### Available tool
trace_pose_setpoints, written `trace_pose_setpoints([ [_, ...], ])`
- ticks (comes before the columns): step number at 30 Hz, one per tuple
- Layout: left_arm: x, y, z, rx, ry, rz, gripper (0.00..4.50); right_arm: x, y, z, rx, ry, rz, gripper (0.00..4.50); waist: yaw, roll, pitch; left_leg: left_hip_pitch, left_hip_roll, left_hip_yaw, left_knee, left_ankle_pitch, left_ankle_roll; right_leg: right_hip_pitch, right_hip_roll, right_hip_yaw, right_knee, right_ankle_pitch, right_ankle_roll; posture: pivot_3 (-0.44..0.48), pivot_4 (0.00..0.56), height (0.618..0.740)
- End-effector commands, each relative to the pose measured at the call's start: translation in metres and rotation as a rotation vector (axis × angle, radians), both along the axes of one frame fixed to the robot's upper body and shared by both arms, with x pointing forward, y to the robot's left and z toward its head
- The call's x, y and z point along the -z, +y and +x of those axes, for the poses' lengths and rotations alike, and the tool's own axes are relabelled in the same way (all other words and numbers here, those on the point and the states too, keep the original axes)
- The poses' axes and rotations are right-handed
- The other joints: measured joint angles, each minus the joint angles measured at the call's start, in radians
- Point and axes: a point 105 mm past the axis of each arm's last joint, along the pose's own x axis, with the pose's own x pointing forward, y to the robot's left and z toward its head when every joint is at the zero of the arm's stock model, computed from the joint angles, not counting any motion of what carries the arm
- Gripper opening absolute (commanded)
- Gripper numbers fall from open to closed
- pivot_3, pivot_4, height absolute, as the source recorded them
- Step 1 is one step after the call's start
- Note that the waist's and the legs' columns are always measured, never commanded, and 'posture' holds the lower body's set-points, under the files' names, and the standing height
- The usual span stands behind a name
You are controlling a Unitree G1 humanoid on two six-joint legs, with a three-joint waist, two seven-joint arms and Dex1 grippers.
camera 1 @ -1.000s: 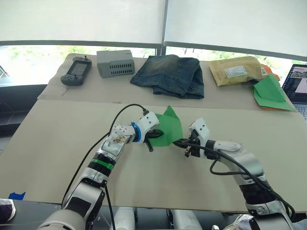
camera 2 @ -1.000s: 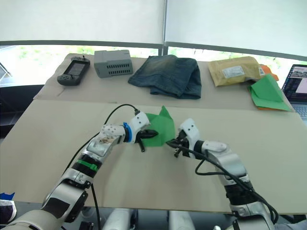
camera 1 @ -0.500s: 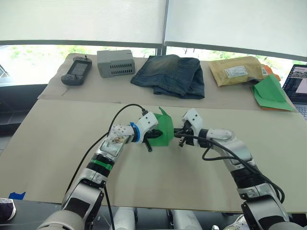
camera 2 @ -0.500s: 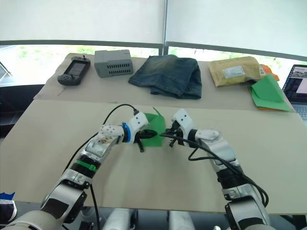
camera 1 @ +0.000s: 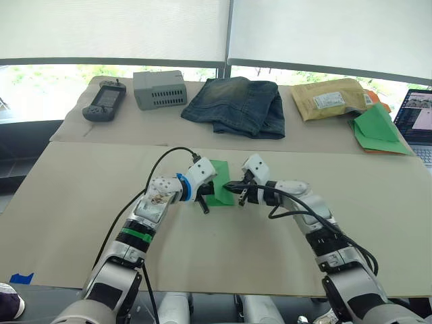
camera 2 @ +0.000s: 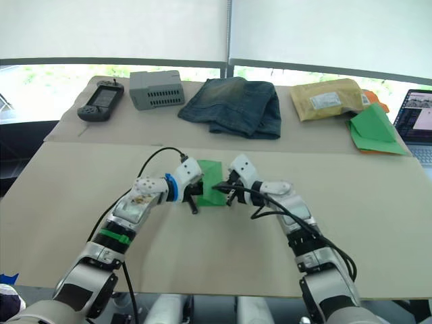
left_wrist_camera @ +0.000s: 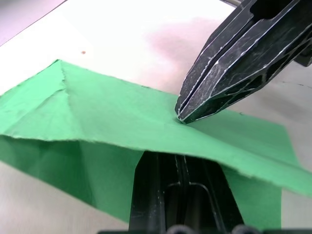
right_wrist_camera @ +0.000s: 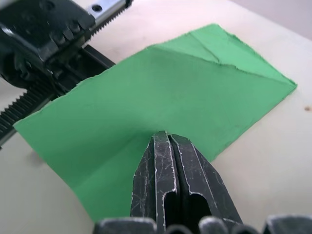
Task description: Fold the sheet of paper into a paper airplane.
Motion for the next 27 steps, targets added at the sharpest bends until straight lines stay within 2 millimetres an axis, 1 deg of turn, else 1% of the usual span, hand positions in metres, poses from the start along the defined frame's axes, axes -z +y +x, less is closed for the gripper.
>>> trace_pose_setpoints([
  [1,-0.008,0.012,0.003,-0.046,-0.012,-0.011,0.0,0.007,0.004,-0.004,-0.029,0.014,-0.025,0.02,-0.003,0.0,0.0,0.0,0.0,0.0,0.0,0.0,0.0,0.0,0.0,0.0,0.0,0.0,0.0,0.0,0.15,0.74],
  [2,-0.012,0.015,0.004,-0.057,-0.014,-0.02,0.0,0.009,0.004,-0.005,-0.029,0.022,-0.028,0.02,-0.005,0.0,0.0,0.0,0.0,0.0,0.0,0.0,0.0,0.0,0.0,0.0,0.0,0.0,0.0,0.0,0.15,0.74],
  [6,-0.031,0.037,0.008,-0.122,-0.067,0.002,0.0,0.018,0.003,-0.007,-0.027,0.049,-0.05,0.02,-0.015,0.0,0.0,0.0,0.0,-0.001,0.0,0.0,0.0,0.0,0.0,0.0,0.0,0.0,0.0,0.0,0.15,0.74],
  [10,-0.054,0.055,0.001,-0.147,-0.069,-0.033,0.0,0.023,0.0,-0.006,-0.008,0.067,-0.071,0.02,-0.018,0.0,0.0,0.0,0.0,-0.001,-0.001,0.0,0.0,0.0,0.0,0.0,0.0,0.0,0.0,0.0,0.15,0.74],
  [12,-0.065,0.056,-0.003,-0.141,-0.074,-0.087,0.0,0.026,0.0,-0.006,0.001,0.076,-0.079,0.02,-0.018,0.0,0.0,0.001,0.001,-0.001,-0.001,0.0,0.0,0.0,0.0,0.0,0.0,0.0,0.0,0.0,0.15,0.74],
  [13,-0.073,0.052,-0.006,-0.121,-0.076,-0.139,0.0,0.027,-0.001,-0.006,0.005,0.082,-0.082,0.02,-0.018,0.0,0.0,0.001,0.001,-0.001,-0.001,0.0,0.0,0.0,0.0,0.0,0.0,0.0,0.0,0.0,0.15,0.74],
  [15,-0.082,0.045,-0.012,-0.082,-0.071,-0.208,0.0,0.028,0.0,-0.006,0.009,0.086,-0.084,0.02,-0.017,0.0,0.0,0.002,0.001,-0.001,-0.001,0.0,0.0,0.001,0.0,0.0,0.0,0.0,0.0,0.0,0.15,0.74],
  [16,-0.08,0.04,-0.014,-0.063,-0.062,-0.22,0.0,0.028,0.0,-0.006,0.01,0.087,-0.085,0.02,-0.017,0.0,0.0,0.002,0.001,-0.001,-0.001,0.0,0.0,0.002,0.0,0.0,0.0,0.0,0.0,0.0,0.15,0.74],
  [19,-0.067,0.027,-0.017,-0.032,-0.04,-0.206,0.0,0.027,0.001,-0.008,0.011,0.086,-0.084,0.02,-0.018,0.0,0.0,0.003,0.001,-0.001,-0.001,0.0,0.0,0.002,0.0,0.0,0.0,0.0,0.0,0.0,0.15,0.74],
  [23,-0.042,0.018,-0.009,-0.062,-0.004,-0.162,0.0,0.022,-0.003,-0.008,0.035,0.07,-0.081,0.02,-0.018,0.001,0.0,0.003,0.0,-0.001,-0.001,0.0,0.0,0.002,0.0,0.0,0.0,0.0,0.0,0.0,0.15,0.74],
  [27,-0.023,0.012,-0.007,-0.069,0.031,-0.148,0.0,0.016,-0.01,-0.009,0.062,0.057,-0.077,0.02,-0.016,0.001,0.0,0.003,0.0,-0.001,-0.001,0.0,0.0,0.002,0.0,0.0,0.0,0.0,0.0,0.0,0.15,0.74],
])
